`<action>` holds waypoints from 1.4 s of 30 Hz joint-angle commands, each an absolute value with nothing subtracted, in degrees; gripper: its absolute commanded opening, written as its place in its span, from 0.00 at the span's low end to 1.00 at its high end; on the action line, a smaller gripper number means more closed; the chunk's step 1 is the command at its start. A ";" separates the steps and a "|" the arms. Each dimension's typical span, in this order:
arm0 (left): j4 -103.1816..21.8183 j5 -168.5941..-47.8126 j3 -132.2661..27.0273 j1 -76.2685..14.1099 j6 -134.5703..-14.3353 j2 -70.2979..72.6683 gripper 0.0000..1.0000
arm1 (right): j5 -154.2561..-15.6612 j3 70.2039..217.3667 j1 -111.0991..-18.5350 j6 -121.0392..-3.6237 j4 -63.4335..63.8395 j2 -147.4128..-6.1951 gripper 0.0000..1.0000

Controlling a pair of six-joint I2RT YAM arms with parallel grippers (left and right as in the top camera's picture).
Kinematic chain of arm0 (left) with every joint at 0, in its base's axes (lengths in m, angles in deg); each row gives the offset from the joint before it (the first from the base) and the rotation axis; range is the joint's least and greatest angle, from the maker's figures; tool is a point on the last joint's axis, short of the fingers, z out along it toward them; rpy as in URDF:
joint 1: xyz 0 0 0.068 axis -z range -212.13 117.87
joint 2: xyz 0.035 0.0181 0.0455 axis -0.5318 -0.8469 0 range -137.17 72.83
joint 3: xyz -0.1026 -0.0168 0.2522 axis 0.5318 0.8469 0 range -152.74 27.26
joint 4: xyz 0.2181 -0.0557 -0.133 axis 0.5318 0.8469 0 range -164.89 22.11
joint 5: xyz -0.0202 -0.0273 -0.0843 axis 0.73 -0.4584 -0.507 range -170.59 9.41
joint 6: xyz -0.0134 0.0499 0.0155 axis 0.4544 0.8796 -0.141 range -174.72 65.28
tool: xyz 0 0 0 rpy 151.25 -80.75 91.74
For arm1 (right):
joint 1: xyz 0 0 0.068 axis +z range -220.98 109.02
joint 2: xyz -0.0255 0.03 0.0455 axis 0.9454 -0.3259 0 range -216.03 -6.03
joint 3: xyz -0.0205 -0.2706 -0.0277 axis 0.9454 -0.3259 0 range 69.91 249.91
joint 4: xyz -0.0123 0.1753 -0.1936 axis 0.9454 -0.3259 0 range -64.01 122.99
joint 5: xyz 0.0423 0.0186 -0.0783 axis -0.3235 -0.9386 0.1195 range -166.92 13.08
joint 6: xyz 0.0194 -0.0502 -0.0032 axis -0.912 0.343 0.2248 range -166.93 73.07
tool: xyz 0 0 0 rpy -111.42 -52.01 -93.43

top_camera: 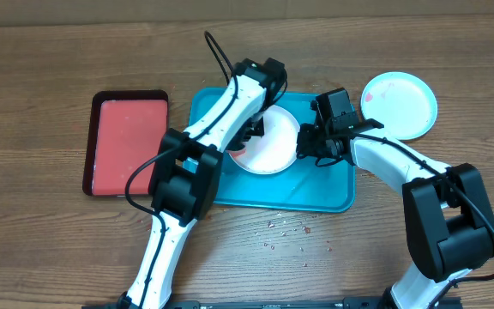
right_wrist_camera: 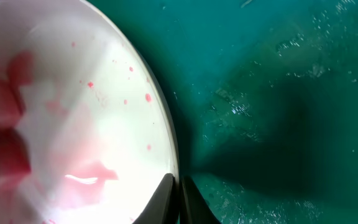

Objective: Clean dirty plates on tray and stack at the side

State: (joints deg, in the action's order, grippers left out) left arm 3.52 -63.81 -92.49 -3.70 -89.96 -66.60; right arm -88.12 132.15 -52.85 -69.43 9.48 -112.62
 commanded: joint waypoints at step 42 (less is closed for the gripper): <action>-10.07 -68.69 -75.22 -41.36 -85.55 -50.50 0.38 | -39.79 160.80 -33.99 -44.89 -12.66 -112.66 0.04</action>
